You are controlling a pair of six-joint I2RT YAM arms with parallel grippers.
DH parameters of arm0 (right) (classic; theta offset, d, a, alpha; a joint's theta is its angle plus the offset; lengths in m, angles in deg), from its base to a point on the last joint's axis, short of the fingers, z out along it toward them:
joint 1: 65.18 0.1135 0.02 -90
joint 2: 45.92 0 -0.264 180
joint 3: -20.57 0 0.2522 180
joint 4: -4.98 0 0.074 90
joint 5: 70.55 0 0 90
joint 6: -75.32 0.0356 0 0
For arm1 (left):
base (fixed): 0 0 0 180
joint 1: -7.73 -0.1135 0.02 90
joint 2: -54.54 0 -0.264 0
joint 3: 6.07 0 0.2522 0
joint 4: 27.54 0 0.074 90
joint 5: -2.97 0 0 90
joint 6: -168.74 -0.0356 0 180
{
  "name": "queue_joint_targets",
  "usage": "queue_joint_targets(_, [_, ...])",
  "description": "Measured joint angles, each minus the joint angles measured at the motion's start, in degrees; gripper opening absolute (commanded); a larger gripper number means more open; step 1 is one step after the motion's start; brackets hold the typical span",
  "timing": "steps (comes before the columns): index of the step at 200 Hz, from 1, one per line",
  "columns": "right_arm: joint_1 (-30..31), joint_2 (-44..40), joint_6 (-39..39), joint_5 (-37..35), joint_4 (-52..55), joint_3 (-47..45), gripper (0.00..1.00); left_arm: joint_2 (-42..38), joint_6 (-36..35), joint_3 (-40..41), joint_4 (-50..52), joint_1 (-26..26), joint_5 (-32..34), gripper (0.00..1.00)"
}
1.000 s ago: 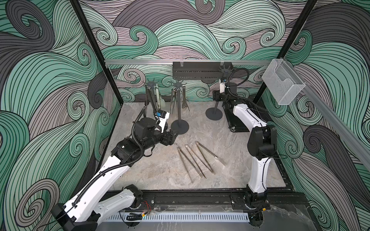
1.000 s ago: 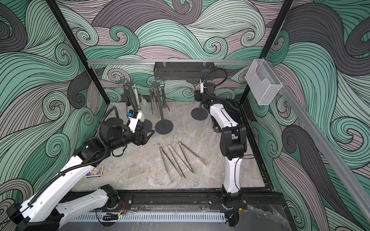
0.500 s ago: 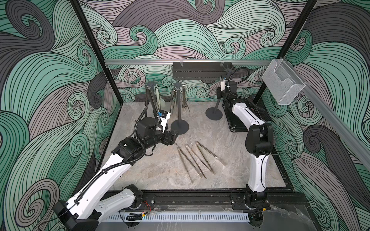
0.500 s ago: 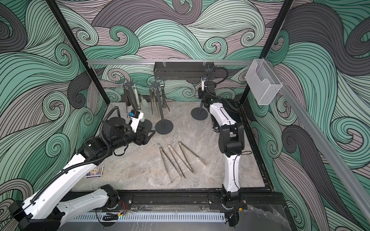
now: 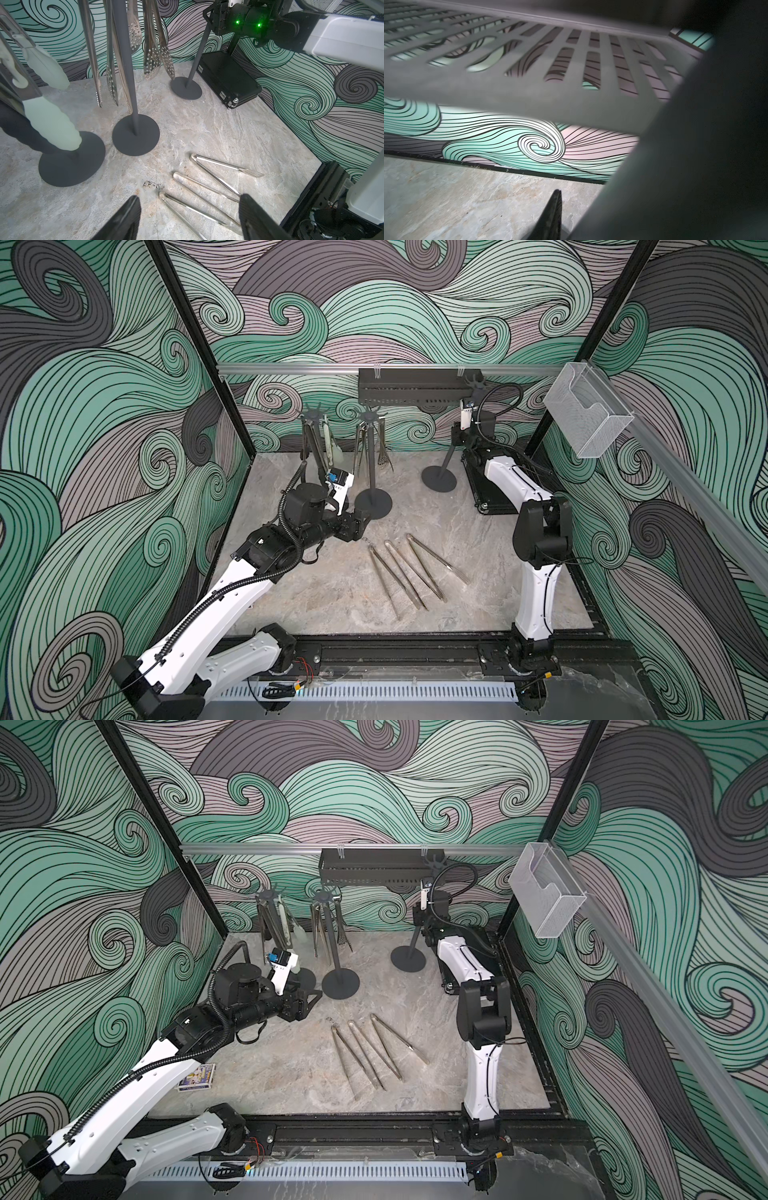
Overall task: Hang food tongs on kitchen utensil racks
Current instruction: Pick up the rack from the center of the board.
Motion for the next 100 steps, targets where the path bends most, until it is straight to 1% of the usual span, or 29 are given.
queue_joint_targets(15, [-0.02,-3.34,-0.26,1.77,-1.18,-4.87,0.0,-0.07,0.04,0.0,0.02,0.0,0.02,0.74])
queue_joint_targets(52, [1.11,-15.37,-0.35,7.28,-2.12,-19.3,0.0,-0.94,0.92,0.72,0.02,0.0,0.22,0.74])
queue_joint_targets(65, [2.6,-19.87,-1.4,8.24,-2.93,-24.02,0.0,-1.49,1.4,1.38,0.17,0.0,0.39,0.73])
queue_joint_targets(67, [2.82,-20.46,-0.09,8.52,-2.86,-24.63,0.0,-1.55,1.49,1.49,0.15,0.0,0.42,0.73])
queue_joint_targets(72, [3.61,-22.03,-2.64,8.74,-3.15,-26.16,0.0,-1.68,1.68,1.7,0.15,0.0,0.48,0.73])
queue_joint_targets(79, [4.5,-23.78,-3.63,8.0,-3.89,-28.02,0.0,-1.81,2.01,1.97,0.2,0.0,0.63,0.73])
queue_joint_targets(100, [8.33,-26.84,-4.9,8.0,-5.73,-31.56,0.0,-2.36,2.93,3.1,0.2,0.0,0.98,0.72])
